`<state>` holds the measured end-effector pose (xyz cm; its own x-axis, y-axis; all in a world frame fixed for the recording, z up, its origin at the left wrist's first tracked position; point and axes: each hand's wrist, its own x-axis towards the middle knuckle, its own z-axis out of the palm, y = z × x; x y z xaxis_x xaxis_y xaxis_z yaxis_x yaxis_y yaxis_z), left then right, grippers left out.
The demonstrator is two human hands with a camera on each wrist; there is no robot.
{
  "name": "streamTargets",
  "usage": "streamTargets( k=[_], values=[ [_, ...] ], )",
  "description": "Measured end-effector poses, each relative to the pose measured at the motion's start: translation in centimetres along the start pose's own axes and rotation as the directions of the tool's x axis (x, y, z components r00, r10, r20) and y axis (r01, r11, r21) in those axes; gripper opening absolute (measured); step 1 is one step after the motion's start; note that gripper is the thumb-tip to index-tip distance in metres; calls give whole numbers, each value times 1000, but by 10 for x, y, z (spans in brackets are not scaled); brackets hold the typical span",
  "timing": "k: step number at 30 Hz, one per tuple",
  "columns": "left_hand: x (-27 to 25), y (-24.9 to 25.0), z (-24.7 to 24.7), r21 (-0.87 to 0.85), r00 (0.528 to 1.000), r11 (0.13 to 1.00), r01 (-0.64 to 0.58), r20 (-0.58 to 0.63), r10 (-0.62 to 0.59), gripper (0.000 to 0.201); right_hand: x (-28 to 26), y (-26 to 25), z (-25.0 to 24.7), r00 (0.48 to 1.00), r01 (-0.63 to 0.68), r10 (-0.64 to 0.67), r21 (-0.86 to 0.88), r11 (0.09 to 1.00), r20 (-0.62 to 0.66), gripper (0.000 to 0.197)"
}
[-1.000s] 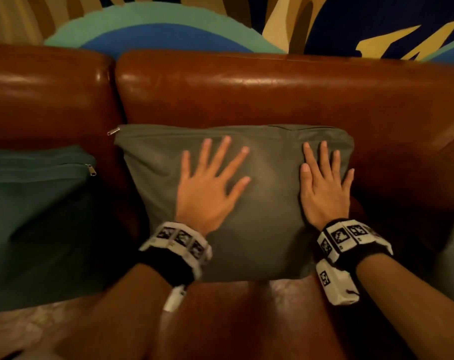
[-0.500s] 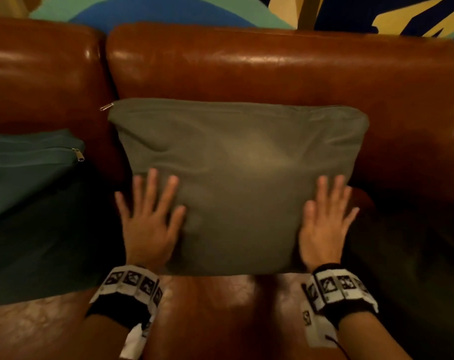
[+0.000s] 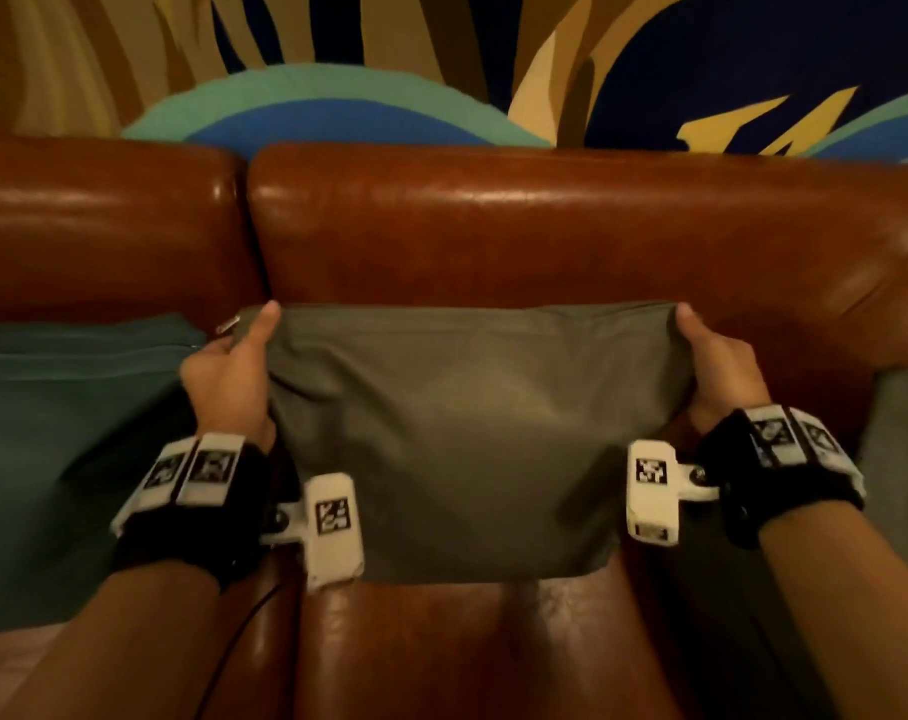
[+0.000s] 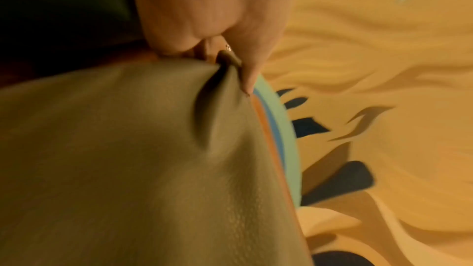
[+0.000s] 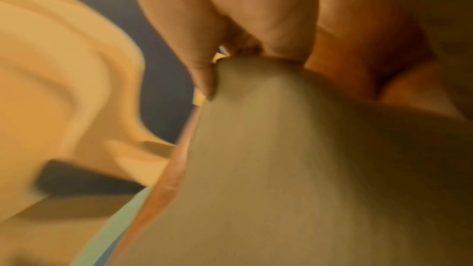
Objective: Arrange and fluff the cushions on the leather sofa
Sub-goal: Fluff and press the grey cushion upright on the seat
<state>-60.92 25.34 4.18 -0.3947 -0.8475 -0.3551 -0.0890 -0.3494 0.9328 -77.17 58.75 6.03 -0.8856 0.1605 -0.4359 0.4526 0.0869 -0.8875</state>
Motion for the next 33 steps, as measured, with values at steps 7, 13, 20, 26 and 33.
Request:
streamTargets(
  k=[7,13,20,26,33],
  values=[
    [-32,-3,-38,463,991,876,-136,76,113,30,-27,7,-40,989,21,-76,-396,918,-125,37],
    [-51,12,-33,420,983,896,-142,166,78,22,-111,-13,59,718,590,-594,-771,241,363,58],
    [-60,2,-64,451,961,849,-275,146,233,21,-167,50,127,491,870,-280,-483,99,825,53],
    [-64,-3,-71,500,948,806,-317,203,247,30,-64,47,-12,858,481,-213,-877,15,467,60],
    [-68,8,-73,328,982,942,-69,187,7,19,-55,16,-43,972,130,-215,-546,828,-95,53]
  ],
)
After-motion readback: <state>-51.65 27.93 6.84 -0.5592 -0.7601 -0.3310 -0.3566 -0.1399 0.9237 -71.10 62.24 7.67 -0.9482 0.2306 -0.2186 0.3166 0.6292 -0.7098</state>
